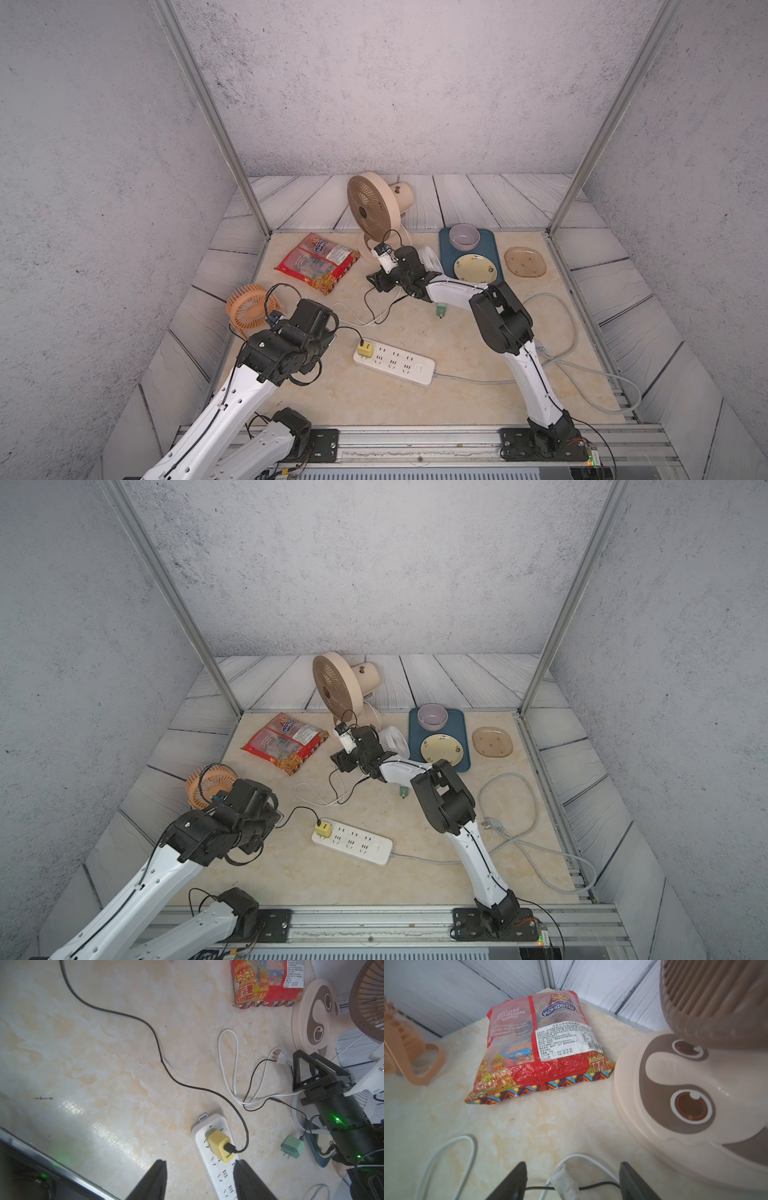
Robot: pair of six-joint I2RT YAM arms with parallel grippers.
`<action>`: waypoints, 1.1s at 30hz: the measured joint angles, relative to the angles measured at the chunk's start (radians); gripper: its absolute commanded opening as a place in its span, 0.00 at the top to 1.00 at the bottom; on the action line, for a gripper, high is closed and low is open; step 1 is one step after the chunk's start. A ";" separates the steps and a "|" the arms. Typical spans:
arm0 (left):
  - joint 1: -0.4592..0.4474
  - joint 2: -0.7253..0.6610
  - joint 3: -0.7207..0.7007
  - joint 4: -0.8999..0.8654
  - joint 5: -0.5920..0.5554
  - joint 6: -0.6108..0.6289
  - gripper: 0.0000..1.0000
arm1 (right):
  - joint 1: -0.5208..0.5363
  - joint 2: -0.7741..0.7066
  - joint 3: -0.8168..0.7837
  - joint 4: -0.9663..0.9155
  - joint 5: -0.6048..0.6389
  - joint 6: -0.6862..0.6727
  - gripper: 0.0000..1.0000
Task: Unplug the desk fan from the power strip
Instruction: Place the plug at the center of the board.
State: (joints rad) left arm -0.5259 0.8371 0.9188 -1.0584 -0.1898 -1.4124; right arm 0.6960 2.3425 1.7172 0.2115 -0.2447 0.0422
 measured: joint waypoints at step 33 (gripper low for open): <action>0.185 -0.096 -0.493 0.357 0.301 -0.245 0.51 | 0.305 -0.584 -0.495 -0.533 -0.172 0.037 0.08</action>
State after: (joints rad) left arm -0.3405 0.7410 0.4259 -0.7013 0.1116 -1.6577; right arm 1.0012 1.7580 1.2224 -0.3214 -0.4171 0.0795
